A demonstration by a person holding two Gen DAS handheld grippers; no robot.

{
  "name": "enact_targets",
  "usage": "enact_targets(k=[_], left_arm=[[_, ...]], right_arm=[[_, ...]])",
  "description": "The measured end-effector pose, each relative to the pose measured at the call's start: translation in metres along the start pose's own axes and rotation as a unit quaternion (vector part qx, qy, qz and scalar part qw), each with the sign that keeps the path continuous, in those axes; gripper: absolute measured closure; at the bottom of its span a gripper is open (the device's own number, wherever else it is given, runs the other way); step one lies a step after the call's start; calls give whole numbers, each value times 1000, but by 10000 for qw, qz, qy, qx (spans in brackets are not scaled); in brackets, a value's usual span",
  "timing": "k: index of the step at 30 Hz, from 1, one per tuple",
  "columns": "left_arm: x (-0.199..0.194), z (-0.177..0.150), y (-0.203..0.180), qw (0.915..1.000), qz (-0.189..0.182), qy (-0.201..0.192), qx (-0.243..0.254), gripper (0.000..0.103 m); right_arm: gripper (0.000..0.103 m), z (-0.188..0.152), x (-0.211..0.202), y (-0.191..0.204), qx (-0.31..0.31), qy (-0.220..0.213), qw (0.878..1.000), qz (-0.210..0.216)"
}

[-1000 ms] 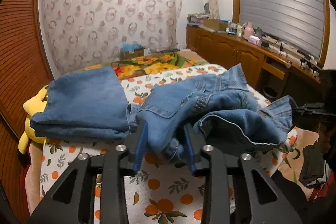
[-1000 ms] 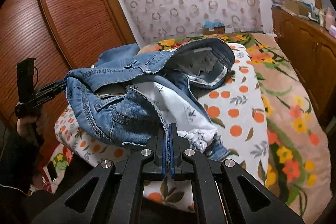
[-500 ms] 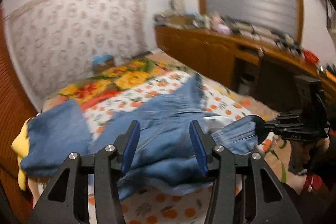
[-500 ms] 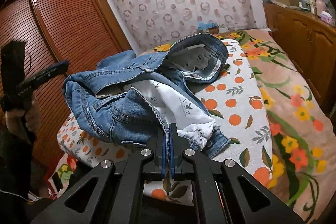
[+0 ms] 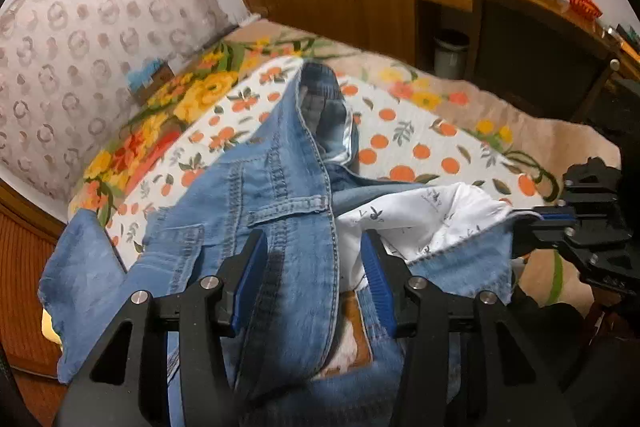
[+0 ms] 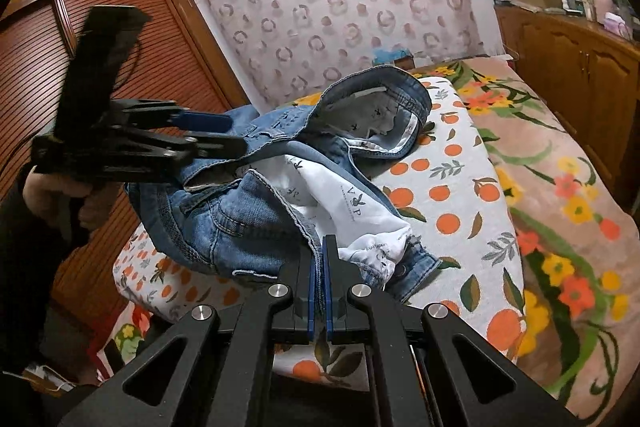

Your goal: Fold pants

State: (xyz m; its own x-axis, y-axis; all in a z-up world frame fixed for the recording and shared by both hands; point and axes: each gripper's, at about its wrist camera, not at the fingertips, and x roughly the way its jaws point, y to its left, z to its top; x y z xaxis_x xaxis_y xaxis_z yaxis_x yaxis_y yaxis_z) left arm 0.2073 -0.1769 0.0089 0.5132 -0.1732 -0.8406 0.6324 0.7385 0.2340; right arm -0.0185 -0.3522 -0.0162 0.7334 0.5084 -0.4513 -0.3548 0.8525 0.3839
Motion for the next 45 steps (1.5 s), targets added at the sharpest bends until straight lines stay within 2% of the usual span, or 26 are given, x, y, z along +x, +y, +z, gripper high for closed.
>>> enact_targets(k=[7, 9, 11, 12, 14, 16, 21, 24, 29, 35, 41, 45], left_arm=[[27, 13, -5, 9985, 354, 383, 147, 53], [28, 16, -1, 9981, 458, 397, 137, 62], [26, 17, 3, 9977, 509, 420, 151, 78], [24, 17, 5, 9975, 555, 402, 192, 82], [17, 18, 8, 9971, 648, 314, 265, 88], [2, 21, 14, 9959, 863, 53, 252, 90], [-47, 44, 47, 9907, 1170, -665, -192, 91], [-71, 65, 63, 9855, 1377, -953, -277, 92], [-109, 116, 98, 9742, 1693, -1401, -515, 93], [-139, 173, 129, 9617, 1968, -1800, -636, 93], [-182, 230, 148, 9418, 2149, -2468, -764, 93], [-227, 256, 152, 9241, 2160, -3063, -743, 93]], right_arm=[[100, -2, 3, -1, 14, -24, 10000, 13], [100, -2, 3, -3, 25, -17, 10000, 31], [100, -2, 4, -3, 15, 1, 10000, 39], [100, -2, 4, -4, 8, 7, 10000, 38], [100, -2, 4, -5, 8, 4, 10000, 43], [100, -1, 4, -6, 9, -7, 10000, 58], [100, 15, -3, -5, -108, -215, 9996, -126], [100, 43, -21, -7, -266, -568, 9974, -366], [100, 116, -56, -15, -648, -1114, 9879, -867], [101, 194, -80, -39, -861, -1398, 9774, -1329], [101, 269, -117, -62, -814, -1848, 9627, -1800], [101, 318, -163, -75, -686, -2284, 9446, -2257]])
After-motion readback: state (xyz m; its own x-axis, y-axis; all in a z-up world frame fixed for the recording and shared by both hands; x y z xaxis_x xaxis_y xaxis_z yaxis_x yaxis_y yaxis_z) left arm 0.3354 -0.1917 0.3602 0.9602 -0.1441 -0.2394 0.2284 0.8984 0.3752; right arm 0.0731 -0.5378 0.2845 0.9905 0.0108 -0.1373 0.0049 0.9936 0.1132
